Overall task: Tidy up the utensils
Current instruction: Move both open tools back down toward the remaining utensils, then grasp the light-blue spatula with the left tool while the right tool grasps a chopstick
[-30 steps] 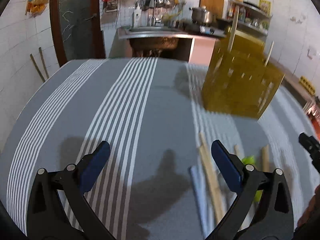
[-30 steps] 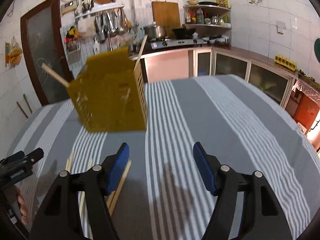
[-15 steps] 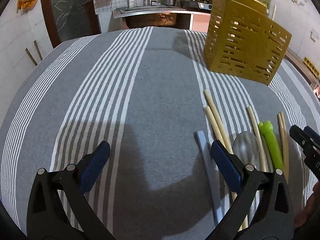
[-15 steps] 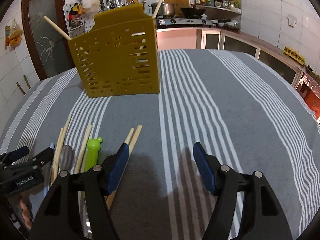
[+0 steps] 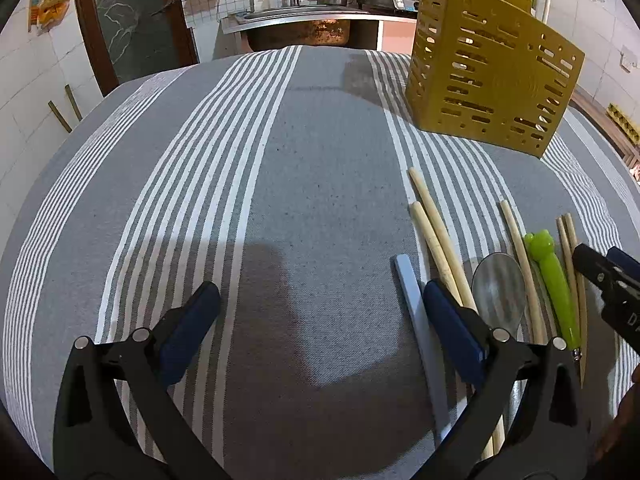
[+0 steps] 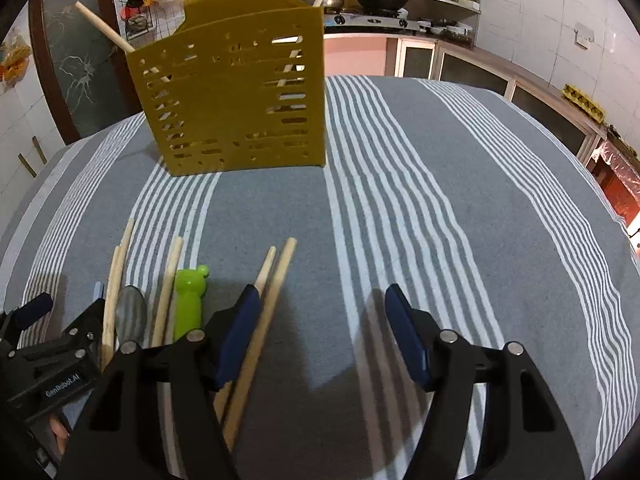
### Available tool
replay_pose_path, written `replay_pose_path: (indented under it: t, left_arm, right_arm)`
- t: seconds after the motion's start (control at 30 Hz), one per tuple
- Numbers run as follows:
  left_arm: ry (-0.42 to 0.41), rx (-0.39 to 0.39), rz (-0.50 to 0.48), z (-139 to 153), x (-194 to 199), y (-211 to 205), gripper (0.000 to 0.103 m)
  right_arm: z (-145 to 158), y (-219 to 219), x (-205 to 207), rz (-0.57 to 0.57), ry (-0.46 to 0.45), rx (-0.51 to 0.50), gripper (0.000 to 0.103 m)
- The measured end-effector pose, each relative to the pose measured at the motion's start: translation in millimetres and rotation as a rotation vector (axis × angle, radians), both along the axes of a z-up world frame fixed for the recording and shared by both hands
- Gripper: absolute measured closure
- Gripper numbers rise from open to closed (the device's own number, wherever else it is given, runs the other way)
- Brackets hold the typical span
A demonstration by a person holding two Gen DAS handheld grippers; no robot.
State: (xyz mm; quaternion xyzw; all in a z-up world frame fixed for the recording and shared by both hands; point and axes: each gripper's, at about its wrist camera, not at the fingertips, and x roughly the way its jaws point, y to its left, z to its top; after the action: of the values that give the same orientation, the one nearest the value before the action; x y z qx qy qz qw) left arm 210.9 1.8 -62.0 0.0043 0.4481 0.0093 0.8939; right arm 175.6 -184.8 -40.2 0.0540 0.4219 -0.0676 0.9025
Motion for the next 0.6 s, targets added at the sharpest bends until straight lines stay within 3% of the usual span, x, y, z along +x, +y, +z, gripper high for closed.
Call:
replay_pose_path:
  t: [0.1, 0.17, 0.27, 0.33, 0.4, 0.6]
  left_arm:
    - [0.004, 0.001, -0.013, -1.9, 1.5, 0.5, 0.005]
    - [0.007, 0.009, -0.018, -2.4, 0.8, 1.5, 0.004]
    - [0.007, 0.014, -0.019, -2.0, 0.6, 0.2, 0.005]
    - [0.003, 0.01, -0.019, -1.1, -0.8, -0.2, 0.005]
    - [0.002, 0.0, -0.016, 0.9, -2.9, -1.5, 0.008]
    - [-0.01, -0.016, -0.052, 6.0, -12.0, -13.1, 0.029]
  right_arm:
    - [-3.9, 3.4, 1.1, 0.005, 0.023, 0.022, 0.051]
    - [-5.5, 5.5, 1.8, 0.004, 0.019, 0.009, 0.052]
    - [-6.4, 5.8, 6.4, 0.001, 0.015, 0.033, 0.062]
    - [-6.0, 3.3, 7.6, 0.013, 0.012, 0.045, 0.081]
    - [-5.5, 4.4, 7.4, 0.03, 0.008, 0.038, 0.09]
    - [-2.9, -8.9, 1.3, 0.05, 0.0, 0.064, 0.09]
